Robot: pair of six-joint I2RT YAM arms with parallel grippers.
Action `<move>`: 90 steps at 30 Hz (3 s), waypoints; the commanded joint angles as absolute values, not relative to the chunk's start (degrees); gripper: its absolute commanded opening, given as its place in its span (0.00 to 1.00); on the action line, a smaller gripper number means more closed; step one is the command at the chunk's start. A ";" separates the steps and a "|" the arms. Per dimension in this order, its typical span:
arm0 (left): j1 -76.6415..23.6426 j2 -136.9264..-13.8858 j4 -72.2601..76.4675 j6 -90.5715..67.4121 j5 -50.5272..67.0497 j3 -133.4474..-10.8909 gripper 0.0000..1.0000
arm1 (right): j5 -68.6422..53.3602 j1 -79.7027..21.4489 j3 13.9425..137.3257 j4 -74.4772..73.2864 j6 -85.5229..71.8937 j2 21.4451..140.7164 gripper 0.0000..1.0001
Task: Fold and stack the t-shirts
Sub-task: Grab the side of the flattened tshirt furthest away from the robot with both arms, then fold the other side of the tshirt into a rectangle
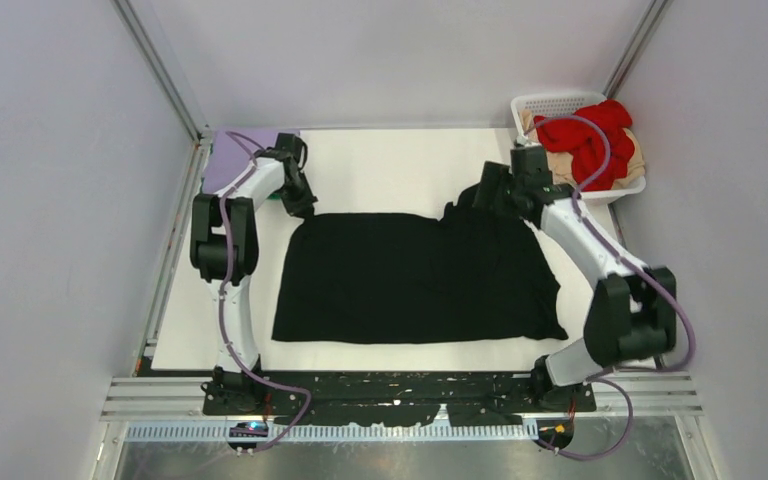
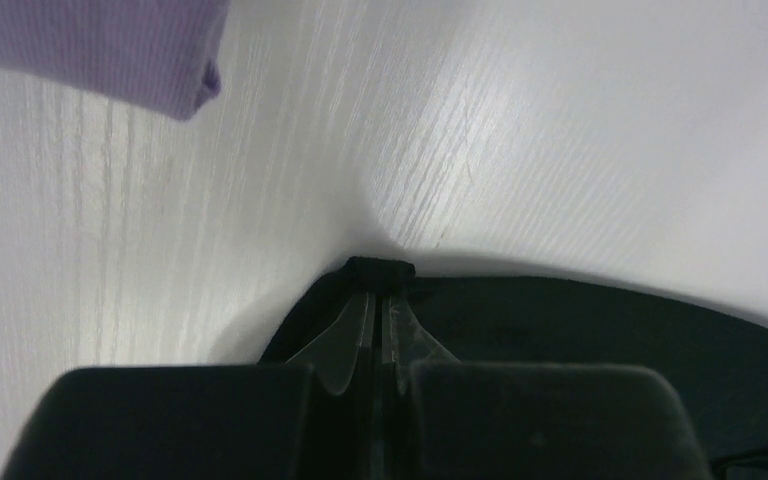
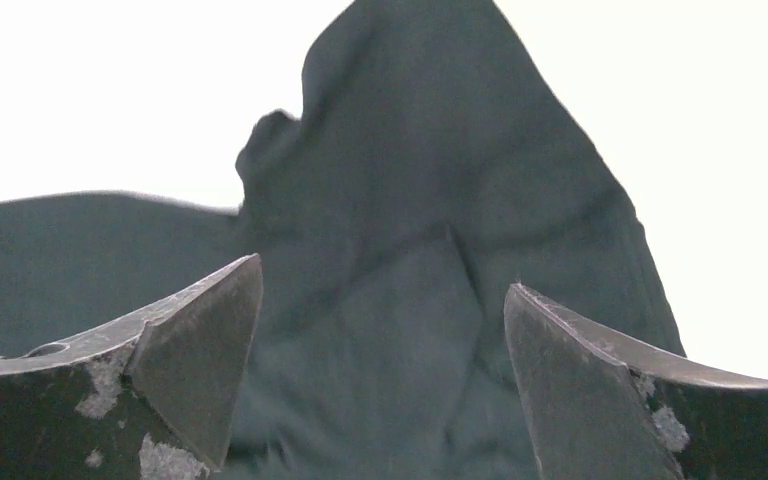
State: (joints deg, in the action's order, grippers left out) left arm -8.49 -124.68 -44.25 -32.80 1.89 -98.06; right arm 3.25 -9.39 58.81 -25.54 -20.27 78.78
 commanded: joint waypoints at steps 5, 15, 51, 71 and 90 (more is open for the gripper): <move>-9.38 -116.11 -40.03 -33.48 5.31 -91.90 0.00 | 11.34 -10.31 94.73 -29.82 -21.70 112.79 0.96; -10.20 -114.72 -40.02 -34.54 5.41 -90.13 0.00 | 13.45 -10.47 118.83 -39.73 -21.70 134.31 0.76; -12.21 -96.69 -35.32 -31.30 3.41 -73.89 0.00 | 19.24 -13.12 74.74 -25.96 -21.03 98.04 0.05; -14.94 -84.72 -32.77 -26.15 -5.61 -64.98 0.00 | 23.08 -19.39 55.32 -41.23 -24.16 67.95 0.05; -14.96 -80.04 -28.19 -25.22 -4.93 -57.57 0.00 | 15.88 -20.15 50.46 -42.65 -23.44 63.70 0.05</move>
